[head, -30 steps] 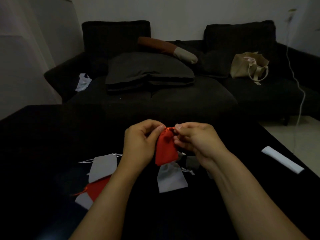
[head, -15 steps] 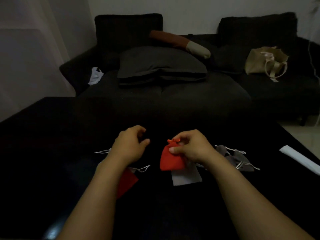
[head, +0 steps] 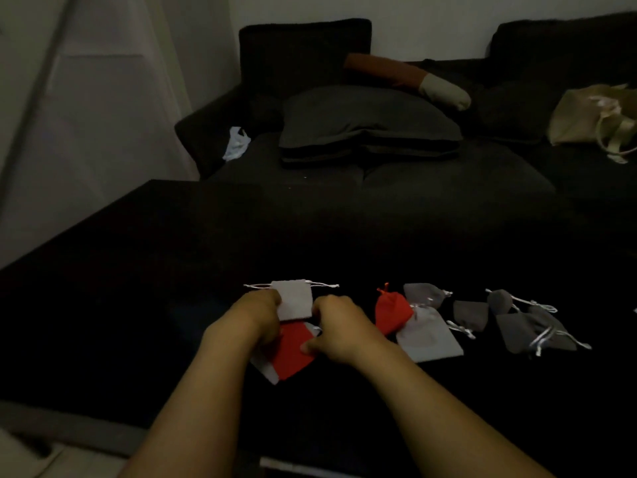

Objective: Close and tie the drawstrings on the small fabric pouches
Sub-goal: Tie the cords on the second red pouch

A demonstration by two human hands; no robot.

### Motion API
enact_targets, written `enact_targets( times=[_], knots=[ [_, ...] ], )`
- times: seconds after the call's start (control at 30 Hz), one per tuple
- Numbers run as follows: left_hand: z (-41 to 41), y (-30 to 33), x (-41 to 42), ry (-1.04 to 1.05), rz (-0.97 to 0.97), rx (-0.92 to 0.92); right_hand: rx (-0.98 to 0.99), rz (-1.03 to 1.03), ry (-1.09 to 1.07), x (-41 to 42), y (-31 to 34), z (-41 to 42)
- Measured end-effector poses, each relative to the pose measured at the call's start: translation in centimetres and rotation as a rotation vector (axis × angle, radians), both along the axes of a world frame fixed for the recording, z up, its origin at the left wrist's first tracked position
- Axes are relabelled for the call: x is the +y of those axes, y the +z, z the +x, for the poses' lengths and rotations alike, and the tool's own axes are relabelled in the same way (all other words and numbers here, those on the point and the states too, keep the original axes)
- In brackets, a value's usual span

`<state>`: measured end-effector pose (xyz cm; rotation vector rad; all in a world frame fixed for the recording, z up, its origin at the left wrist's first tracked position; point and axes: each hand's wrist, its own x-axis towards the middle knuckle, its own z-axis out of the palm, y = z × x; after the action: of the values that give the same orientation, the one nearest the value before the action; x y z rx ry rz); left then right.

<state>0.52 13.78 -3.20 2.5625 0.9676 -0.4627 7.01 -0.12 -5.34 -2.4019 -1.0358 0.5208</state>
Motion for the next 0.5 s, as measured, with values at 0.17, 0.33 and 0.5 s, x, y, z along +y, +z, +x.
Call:
enact_targets(
  times=[0.17,0.33,0.5],
  knots=[
    [-0.8,-1.7,1.8,0.086,0.039,-0.105,0.003,0.097,-0.099,1.6,-1.6,0.5],
    [-1.4,-2.1,2.8,0.131,0.103,-0.173,0.083,0.239,-0.165,1.3,-1.4,1.7],
    [-1.3,-1.3,1.8,0.125,0.097,-0.203,0.257,0.358,-0.292,1.1,-1.4,2.3]
  ],
)
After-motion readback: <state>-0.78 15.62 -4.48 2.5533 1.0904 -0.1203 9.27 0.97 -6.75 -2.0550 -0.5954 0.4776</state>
